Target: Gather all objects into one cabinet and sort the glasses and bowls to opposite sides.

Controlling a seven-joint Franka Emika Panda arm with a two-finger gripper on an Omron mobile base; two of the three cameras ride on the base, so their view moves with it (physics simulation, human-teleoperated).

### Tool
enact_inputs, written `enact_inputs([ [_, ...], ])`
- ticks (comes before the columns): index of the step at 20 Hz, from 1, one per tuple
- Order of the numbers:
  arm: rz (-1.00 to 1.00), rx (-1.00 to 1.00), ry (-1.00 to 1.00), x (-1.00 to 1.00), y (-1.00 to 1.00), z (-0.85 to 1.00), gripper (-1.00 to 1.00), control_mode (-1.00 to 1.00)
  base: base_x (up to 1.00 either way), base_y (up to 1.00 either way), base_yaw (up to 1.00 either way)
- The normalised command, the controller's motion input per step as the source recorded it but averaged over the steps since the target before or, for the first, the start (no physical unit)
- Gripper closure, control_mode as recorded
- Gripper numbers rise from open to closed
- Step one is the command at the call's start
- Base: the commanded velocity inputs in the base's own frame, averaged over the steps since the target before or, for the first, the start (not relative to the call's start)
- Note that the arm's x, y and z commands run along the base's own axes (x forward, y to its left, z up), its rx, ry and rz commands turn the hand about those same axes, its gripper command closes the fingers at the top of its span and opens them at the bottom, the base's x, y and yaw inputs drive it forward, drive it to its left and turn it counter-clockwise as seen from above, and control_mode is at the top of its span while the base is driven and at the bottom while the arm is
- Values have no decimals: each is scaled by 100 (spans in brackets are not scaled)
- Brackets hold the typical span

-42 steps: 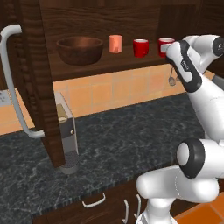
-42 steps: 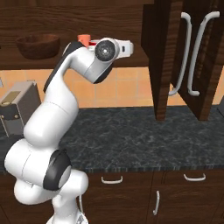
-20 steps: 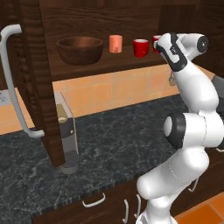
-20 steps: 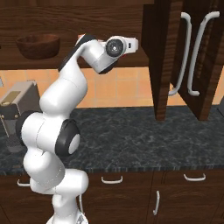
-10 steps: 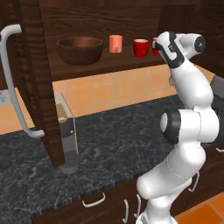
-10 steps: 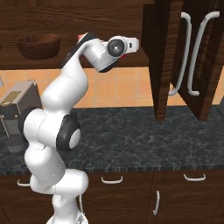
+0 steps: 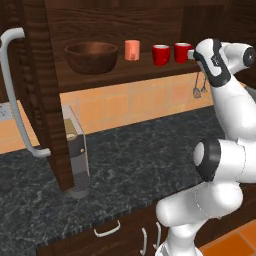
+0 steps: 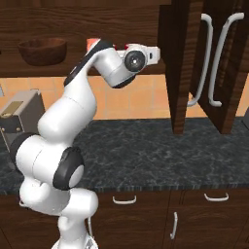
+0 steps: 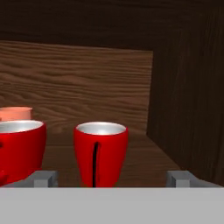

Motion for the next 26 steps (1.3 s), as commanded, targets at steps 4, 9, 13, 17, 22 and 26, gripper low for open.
enact_inputs([
  [4, 0, -2, 0, -100, 8, -27, -100, -100, 0, 0, 0],
  [9, 0, -8, 0, -100, 18, -72, -100, -100, 0, 0, 0],
  [13, 0, -16, -1, -100, 16, -100, -100, -100, 0, 0, 0],
  [17, 0, -9, 0, -83, 3, -63, -100, -100, 0, 0, 0],
  [22, 0, 0, 1, 0, 0, 0, -100, -100, 0, 0, 0],
  [26, 0, 0, 0, 0, 0, 0, -100, -100, 0, 0, 0],
])
